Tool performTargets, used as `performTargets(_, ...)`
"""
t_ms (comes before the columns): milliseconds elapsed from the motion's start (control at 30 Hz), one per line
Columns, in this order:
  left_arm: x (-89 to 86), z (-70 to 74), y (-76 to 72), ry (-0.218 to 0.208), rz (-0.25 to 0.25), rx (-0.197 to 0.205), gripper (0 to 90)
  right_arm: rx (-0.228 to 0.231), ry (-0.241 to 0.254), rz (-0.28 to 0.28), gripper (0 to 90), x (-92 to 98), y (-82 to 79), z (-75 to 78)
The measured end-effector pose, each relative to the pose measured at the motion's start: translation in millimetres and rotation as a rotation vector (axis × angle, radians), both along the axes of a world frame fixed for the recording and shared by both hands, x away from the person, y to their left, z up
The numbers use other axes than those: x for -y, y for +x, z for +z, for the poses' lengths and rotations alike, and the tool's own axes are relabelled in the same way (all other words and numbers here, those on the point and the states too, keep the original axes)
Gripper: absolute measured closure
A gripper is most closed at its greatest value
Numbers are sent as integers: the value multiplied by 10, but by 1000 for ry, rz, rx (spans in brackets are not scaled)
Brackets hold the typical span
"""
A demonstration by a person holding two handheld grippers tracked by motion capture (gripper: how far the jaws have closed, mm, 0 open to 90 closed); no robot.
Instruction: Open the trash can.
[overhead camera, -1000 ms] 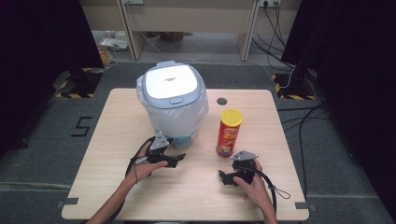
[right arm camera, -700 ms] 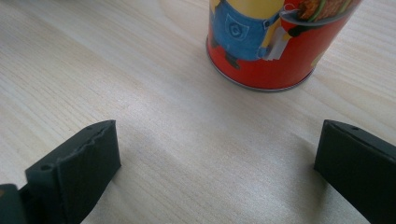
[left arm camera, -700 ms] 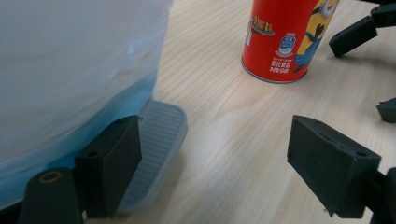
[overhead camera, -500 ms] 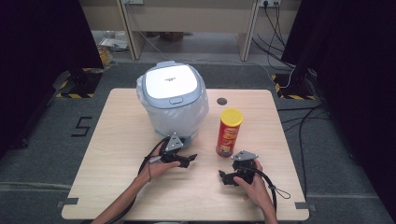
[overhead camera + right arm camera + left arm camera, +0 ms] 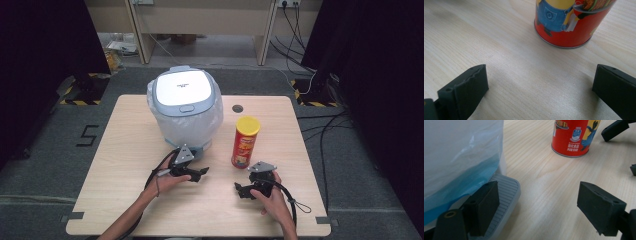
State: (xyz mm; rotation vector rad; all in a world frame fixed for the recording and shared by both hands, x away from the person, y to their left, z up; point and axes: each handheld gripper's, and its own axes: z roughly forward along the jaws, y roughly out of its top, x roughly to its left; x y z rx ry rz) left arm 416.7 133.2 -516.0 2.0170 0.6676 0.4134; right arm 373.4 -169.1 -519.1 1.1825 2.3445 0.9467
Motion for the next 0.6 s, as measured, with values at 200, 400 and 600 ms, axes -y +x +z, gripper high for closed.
performTargets(200, -96, -5, -66, -11, -1, -5, 178, -2, 0, -1, 4, 1, -3, 0)
performTargets(400, -184, -10, -99, -33, -7, -23, 180, -2, -2, 0, 4, 4, -3, 1)
performTargets(600, -186, -20, -90, -37, -11, -32, 181, -3, -3, 2, 4, 8, -3, 2)
